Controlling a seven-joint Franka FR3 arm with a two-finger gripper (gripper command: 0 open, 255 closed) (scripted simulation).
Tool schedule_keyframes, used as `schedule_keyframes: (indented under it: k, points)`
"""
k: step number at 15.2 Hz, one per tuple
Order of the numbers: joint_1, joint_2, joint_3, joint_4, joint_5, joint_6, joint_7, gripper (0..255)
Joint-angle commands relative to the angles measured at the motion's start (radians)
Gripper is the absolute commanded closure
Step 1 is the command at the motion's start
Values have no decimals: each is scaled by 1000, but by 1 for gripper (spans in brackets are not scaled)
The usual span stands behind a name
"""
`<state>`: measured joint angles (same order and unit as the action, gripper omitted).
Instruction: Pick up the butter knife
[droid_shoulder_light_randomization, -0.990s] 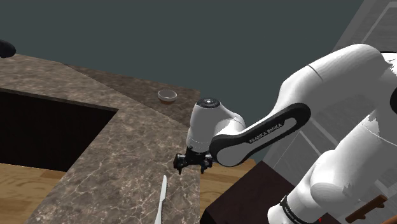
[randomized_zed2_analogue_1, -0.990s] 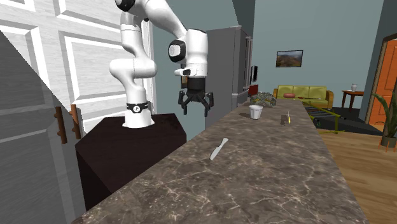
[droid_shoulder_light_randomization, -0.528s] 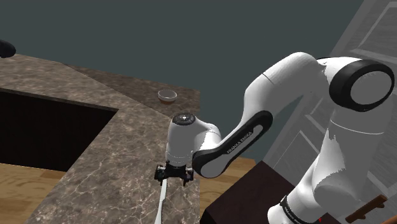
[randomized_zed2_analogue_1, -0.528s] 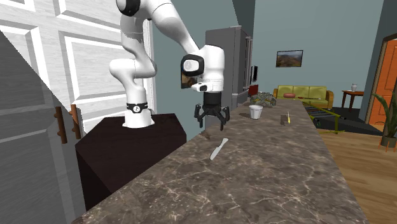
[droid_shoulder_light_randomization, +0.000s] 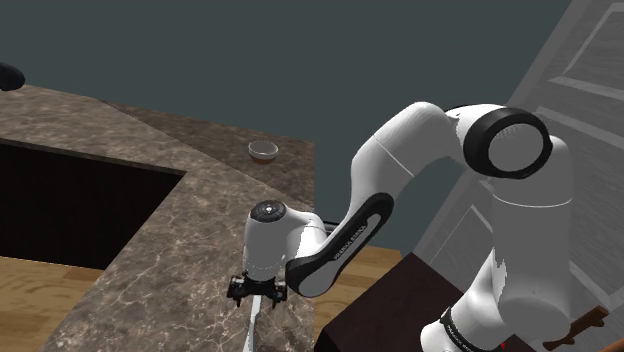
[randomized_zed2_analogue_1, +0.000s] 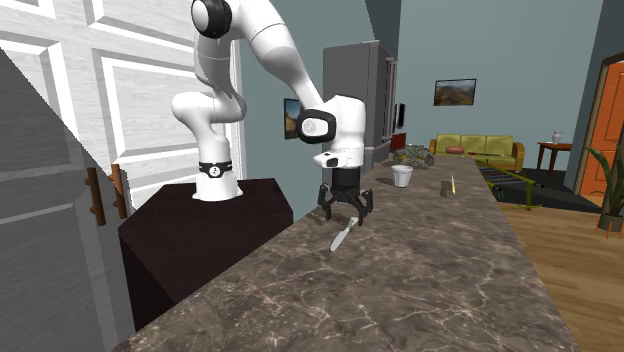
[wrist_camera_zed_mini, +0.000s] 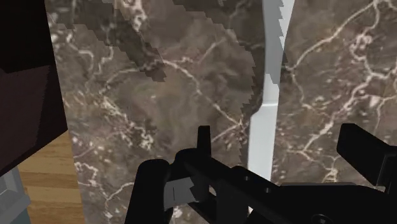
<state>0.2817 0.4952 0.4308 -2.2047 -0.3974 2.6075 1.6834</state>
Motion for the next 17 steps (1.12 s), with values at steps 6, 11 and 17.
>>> schedule_keyframes:
  k: [6, 11, 17]
  points:
    - [22, 51, -32, 16, -34, 34, 20, 255]
    - [22, 51, -33, 16, -34, 34, 20, 255]
    - [4, 11, -7, 3, -8, 8, 4, 255]
